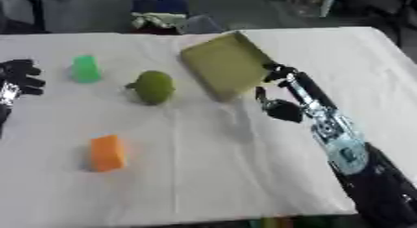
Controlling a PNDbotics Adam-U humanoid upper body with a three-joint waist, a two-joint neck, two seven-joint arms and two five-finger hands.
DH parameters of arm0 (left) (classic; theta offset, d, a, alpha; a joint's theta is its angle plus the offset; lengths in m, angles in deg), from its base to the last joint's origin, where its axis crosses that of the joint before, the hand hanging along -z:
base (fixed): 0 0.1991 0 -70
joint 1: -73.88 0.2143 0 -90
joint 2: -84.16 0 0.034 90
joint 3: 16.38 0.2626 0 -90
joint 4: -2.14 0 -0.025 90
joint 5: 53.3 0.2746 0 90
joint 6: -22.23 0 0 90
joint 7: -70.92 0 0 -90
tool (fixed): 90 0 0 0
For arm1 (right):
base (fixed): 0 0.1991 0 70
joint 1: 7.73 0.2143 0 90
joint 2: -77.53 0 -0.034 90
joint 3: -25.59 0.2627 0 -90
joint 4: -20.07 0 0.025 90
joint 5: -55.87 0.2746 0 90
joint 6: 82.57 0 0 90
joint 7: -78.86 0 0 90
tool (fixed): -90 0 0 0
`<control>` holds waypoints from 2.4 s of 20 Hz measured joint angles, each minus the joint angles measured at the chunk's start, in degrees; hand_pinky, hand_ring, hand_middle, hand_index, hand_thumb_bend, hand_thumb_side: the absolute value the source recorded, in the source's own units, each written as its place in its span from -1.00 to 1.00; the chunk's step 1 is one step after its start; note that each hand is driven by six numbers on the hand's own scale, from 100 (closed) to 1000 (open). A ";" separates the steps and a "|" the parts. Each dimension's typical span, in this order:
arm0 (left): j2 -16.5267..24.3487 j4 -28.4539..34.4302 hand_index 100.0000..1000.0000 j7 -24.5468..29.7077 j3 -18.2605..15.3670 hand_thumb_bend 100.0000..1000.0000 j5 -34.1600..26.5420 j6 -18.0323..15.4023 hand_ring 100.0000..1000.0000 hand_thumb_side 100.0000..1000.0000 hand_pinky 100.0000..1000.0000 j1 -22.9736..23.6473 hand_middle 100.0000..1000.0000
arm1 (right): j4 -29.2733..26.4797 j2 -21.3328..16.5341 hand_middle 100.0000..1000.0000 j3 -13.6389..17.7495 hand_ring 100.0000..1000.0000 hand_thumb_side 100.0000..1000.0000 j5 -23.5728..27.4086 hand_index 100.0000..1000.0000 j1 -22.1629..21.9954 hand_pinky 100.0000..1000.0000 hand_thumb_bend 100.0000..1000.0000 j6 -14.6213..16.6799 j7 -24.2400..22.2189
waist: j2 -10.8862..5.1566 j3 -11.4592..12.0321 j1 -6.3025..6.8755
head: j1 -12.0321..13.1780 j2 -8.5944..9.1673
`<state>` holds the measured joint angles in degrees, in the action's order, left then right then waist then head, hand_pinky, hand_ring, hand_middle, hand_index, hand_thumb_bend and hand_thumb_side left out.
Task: Pick up objects on the table and place them in the box.
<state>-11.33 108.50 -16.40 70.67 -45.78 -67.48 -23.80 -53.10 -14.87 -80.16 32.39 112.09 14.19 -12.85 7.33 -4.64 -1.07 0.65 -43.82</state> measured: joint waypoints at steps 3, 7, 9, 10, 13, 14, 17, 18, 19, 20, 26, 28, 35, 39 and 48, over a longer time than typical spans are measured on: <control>0.00 0.00 0.52 -0.06 -0.01 -0.52 0.00 0.01 0.21 0.44 0.23 0.00 0.22 | -0.30 -0.04 0.26 0.18 0.60 -0.34 0.15 0.83 -0.12 0.46 -1.00 -0.12 0.12 | -0.07 0.00 0.04 | -0.02 0.00; 0.00 0.00 0.52 -0.16 -0.01 -0.52 0.00 0.01 0.21 0.44 0.22 0.00 0.22 | -0.49 -0.04 0.26 0.19 0.60 -0.34 0.20 0.83 -0.12 0.46 -1.00 -0.24 0.24 | -0.07 0.00 0.04 | -0.11 0.00; 0.01 0.00 0.52 -0.17 -0.01 -0.52 0.00 0.02 0.21 0.44 0.22 0.00 0.22 | -0.64 -0.04 0.26 0.20 0.60 -0.34 0.20 0.83 -0.12 0.46 -1.00 -0.25 0.25 | -0.07 -0.01 0.04 | -0.17 0.00; 0.03 0.00 0.52 -0.17 -0.01 -0.52 0.00 0.02 0.21 0.43 0.22 0.00 0.22 | -0.64 -0.04 0.26 0.20 0.60 -0.34 0.20 0.83 -0.12 0.46 -1.00 -0.26 0.25 | -0.07 -0.02 0.05 | -0.17 0.00; 0.33 0.00 0.52 -0.23 -0.02 -0.52 0.05 -0.02 0.22 0.42 0.23 -0.04 0.23 | -0.64 -0.04 0.26 0.20 0.60 -0.34 0.20 0.84 -0.12 0.46 -1.00 -0.26 0.26 | -0.07 -0.04 0.08 | -0.18 0.00; 0.73 0.00 0.52 -0.27 -0.03 -0.52 0.09 -0.04 0.22 0.42 0.23 -0.20 0.23 | -0.65 -0.04 0.26 0.20 0.60 -0.34 0.20 0.84 -0.12 0.46 -1.00 -0.25 0.26 | -0.07 -0.05 0.09 | -0.18 0.00; 2.65 -0.08 0.53 -0.44 -0.05 -0.51 0.71 -0.01 0.25 0.39 0.24 -1.05 0.25 | -0.65 -0.02 0.26 0.20 0.60 -0.34 0.20 0.84 -0.12 0.46 -1.00 -0.23 0.25 | -0.09 -0.12 0.22 | -0.12 0.00; 3.63 -0.34 0.54 -0.48 -0.07 -0.51 1.24 0.03 0.26 0.38 0.25 -1.63 0.25 | -0.65 -0.02 0.26 0.20 0.60 -0.34 0.19 0.84 -0.12 0.46 -1.00 -0.21 0.24 | -0.10 -0.15 0.28 | -0.06 0.00; 4.76 -0.68 0.54 -0.52 -0.07 -0.51 1.90 0.06 0.27 0.36 0.25 -2.36 0.26 | -0.65 -0.01 0.26 0.20 0.60 -0.34 0.18 0.84 -0.12 0.46 -1.00 -0.19 0.23 | -0.13 -0.21 0.35 | 0.03 0.00; 6.00 -1.13 0.55 -0.51 -0.07 -0.54 2.62 0.09 0.29 0.31 0.27 -3.29 0.28 | -0.65 -0.01 0.26 0.20 0.60 -0.34 0.16 0.84 -0.12 0.46 -1.00 -0.17 0.22 | -0.19 -0.26 0.41 | 0.12 0.00; 14.17 -6.62 0.62 1.78 1.20 -0.44 7.66 0.35 0.40 0.22 0.36 -9.12 0.40 | -0.65 0.00 0.26 0.19 0.60 -0.33 0.03 0.84 -0.12 0.46 -1.00 0.09 0.00 | -0.32 -0.71 0.81 | 0.84 0.00; 16.99 -9.31 0.64 3.40 2.58 -0.39 9.49 0.73 0.43 0.16 0.38 -11.69 0.42 | -0.65 0.00 0.26 0.18 0.60 -0.32 -0.01 0.84 -0.12 0.46 -1.00 0.14 0.02 | -0.33 -0.98 1.03 | 1.24 -0.01; 27.18 -19.76 0.69 9.87 8.53 -0.29 16.06 0.30 0.44 0.06 0.41 -20.67 0.46 | -0.64 0.14 0.25 -0.18 0.59 -0.31 -0.01 0.84 -0.11 0.46 -1.00 0.63 -0.34 | -0.35 -2.67 1.15 | 3.66 -0.01; 29.37 -25.95 0.71 13.68 10.57 -0.24 19.89 -1.32 0.47 0.03 0.43 -24.41 0.49 | -0.64 0.65 0.25 -0.30 0.59 -0.31 -0.01 0.84 -0.09 0.46 -1.00 0.79 -0.50 | -0.40 -2.95 1.14 | 4.33 -0.01; 25.06 -39.98 0.70 18.24 11.98 -0.18 28.46 0.89 0.45 0.00 0.42 -33.33 0.47 | -0.64 1.07 0.25 -0.65 0.59 -0.30 0.01 0.84 -0.09 0.46 -1.00 1.10 -0.80 | -0.70 -4.03 1.15 | 5.38 -0.01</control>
<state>13.73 68.51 1.84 82.65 -17.32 -66.60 -57.13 -53.74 -13.80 -80.81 32.40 112.00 15.29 -13.65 6.63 -8.66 0.08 6.03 -43.83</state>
